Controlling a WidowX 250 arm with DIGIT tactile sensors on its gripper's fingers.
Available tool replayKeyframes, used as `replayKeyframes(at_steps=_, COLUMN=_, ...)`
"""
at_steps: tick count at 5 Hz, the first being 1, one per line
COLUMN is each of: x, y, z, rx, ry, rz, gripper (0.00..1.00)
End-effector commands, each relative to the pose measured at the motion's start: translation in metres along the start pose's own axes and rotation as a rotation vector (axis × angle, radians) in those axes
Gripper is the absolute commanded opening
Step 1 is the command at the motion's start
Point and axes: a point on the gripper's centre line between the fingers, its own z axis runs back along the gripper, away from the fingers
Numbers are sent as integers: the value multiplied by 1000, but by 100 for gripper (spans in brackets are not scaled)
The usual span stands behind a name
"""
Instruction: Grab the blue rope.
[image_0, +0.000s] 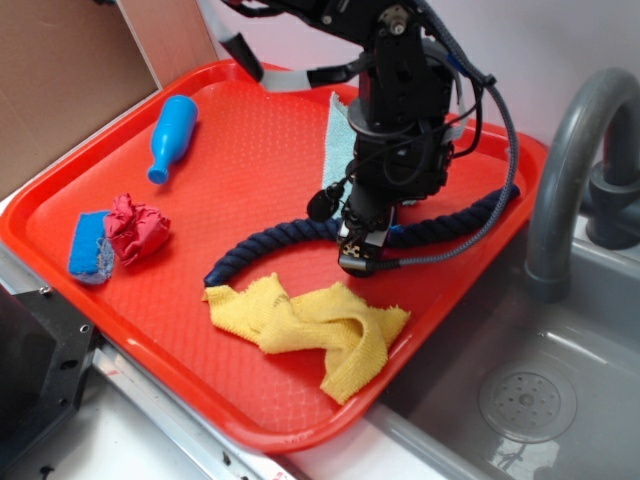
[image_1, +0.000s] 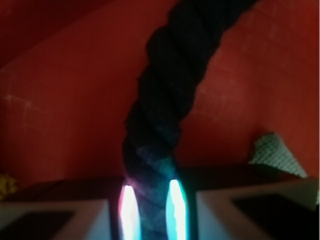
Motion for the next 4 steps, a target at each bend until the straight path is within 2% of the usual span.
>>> replayKeyframes(at_steps=1, x=-67, y=8, z=84, rx=-36, ry=-213, rz=406, gripper=0)
replayKeyframes(at_steps=2, x=-94, y=5, z=130, rx=-10, ry=-214, rz=660, gripper=0)
replayKeyframes(at_steps=3, x=-123, y=-10, z=169, rx=-8, ry=-248, rz=910, gripper=0)
replayKeyframes(at_steps=4, x=-135, y=-16, z=176, rx=19, ry=-258, rz=1019, gripper=0)
